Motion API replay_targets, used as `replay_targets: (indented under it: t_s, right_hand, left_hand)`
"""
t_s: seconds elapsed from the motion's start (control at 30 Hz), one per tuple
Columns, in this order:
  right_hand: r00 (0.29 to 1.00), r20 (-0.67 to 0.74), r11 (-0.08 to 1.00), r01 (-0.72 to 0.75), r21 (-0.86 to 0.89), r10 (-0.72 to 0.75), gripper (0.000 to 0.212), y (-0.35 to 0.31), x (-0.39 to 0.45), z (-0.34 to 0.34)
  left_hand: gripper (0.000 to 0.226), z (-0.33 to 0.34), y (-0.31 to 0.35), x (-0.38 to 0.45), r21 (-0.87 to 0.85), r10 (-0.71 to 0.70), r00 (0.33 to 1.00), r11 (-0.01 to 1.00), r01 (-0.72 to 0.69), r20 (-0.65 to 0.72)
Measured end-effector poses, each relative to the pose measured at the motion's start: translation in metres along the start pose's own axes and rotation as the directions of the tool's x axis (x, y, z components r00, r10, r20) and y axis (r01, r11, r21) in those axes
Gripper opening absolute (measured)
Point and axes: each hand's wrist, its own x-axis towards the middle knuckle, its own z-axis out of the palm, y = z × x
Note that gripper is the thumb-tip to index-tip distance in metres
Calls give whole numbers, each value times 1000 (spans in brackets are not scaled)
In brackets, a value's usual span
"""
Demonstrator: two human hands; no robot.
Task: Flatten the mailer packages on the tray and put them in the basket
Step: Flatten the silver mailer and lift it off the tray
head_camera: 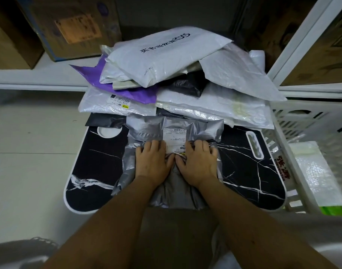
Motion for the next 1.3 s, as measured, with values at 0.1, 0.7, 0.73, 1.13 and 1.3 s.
replay_targets:
  t_s: [0.1, 0.7, 0.73, 1.13, 1.3]
  right_hand:
    - [997, -21, 997, 71, -7, -71, 66, 2, 6, 2]
    - [995, 17, 994, 100, -41, -100, 57, 3, 39, 0]
    - [989, 39, 988, 147, -40, -145, 58, 2, 42, 2]
    - [970, 206, 986, -149, 68, 133, 80, 3, 48, 11]
    - [925, 269, 942, -309, 127, 267, 74, 3, 48, 8]
  left_hand:
    - [47, -2, -8, 6, 48, 104, 995, 993, -103, -8]
    - [46, -9, 3, 39, 108, -8, 998, 994, 1, 64]
    - [43, -7, 2, 40, 106, 17, 997, 994, -24, 73]
    - [71, 11, -9, 41, -39, -120, 971, 991, 131, 207]
    - [64, 9, -17, 34, -75, -138, 976, 985, 152, 171]
